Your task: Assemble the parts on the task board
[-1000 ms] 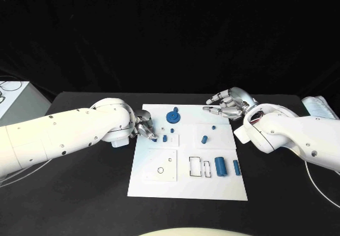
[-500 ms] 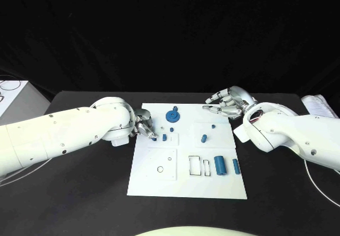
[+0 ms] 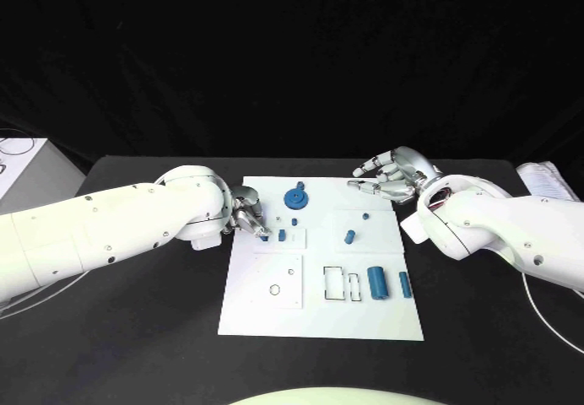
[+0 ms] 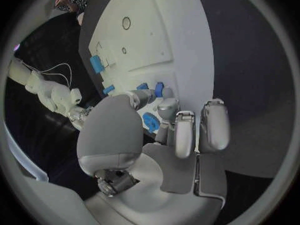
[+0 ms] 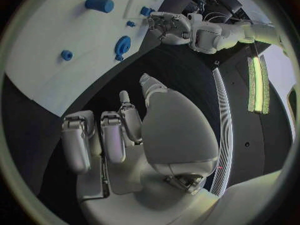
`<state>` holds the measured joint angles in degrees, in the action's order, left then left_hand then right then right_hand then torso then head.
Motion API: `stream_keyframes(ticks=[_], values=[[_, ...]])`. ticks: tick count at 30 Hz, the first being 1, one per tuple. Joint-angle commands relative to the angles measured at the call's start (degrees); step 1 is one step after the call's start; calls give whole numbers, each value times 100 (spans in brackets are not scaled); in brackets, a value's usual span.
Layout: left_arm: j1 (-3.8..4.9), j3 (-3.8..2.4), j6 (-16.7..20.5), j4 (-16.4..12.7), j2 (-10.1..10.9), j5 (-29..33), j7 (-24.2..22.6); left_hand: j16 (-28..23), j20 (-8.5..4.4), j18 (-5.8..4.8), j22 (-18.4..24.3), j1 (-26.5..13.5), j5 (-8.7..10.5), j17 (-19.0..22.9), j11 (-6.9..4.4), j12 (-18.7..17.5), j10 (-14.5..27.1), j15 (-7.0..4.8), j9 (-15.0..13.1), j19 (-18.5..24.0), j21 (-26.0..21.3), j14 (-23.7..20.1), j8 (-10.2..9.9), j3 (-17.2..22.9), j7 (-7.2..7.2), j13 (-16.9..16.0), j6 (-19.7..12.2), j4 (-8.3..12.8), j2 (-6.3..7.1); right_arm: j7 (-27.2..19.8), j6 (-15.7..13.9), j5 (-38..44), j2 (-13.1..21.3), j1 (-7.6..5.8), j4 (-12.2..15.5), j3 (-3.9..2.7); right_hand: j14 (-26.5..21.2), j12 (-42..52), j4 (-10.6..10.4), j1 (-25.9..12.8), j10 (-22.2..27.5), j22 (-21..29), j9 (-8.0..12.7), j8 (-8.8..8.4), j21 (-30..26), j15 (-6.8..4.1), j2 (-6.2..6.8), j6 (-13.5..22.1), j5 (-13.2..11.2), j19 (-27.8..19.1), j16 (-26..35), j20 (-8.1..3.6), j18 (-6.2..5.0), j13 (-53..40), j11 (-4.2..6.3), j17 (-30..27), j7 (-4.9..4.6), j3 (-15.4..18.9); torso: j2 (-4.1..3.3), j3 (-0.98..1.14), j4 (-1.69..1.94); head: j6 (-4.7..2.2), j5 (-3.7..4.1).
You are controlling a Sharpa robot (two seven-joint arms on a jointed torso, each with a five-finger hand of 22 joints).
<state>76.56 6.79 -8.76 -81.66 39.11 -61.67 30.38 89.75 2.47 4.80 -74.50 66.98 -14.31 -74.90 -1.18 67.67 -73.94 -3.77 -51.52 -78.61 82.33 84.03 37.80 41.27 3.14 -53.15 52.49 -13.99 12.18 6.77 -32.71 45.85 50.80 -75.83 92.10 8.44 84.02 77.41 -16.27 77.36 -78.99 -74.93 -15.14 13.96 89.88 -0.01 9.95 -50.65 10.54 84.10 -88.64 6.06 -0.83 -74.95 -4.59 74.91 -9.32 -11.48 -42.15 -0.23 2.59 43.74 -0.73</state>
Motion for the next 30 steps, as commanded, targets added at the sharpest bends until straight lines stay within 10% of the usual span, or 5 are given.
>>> stream_keyframes(ticks=[1, 30], values=[[-52, 39, -220, 3, -24, 20, 20, 25, 6, -100, 7, -142, 24, -1510, -4, -5, -19, -30, -139, 45, -10, 597, 28, 911, -39, -15, 7, 874, 25, -34, 57, 53, 3, 4, 11, 0, 511, -20, -21, -70, 39, -1488, 1, 26, -15, 22, -15, 44, 4, 575, 18, 8, 75, -287, 12, 1185, 6, 23, 0, -1, 3, 4, -1], [-52, 44, -261, 34, -29, 41, 19, 12, -22, -95, 33, -900, 40, -1486, -41, 31, 15, -62, -131, 58, -62, 588, -32, -280, -97, -52, 165, 99, 125, -43, 41, 48, 22, 4, 22, 0, 510, -25, -31, -101, 43, -1485, 2, 31, -20, 22, -24, 47, 3, 573, 20, 8, 74, -282, 12, 1181, 6, 32, -2, -1, -1, 2, 21]])
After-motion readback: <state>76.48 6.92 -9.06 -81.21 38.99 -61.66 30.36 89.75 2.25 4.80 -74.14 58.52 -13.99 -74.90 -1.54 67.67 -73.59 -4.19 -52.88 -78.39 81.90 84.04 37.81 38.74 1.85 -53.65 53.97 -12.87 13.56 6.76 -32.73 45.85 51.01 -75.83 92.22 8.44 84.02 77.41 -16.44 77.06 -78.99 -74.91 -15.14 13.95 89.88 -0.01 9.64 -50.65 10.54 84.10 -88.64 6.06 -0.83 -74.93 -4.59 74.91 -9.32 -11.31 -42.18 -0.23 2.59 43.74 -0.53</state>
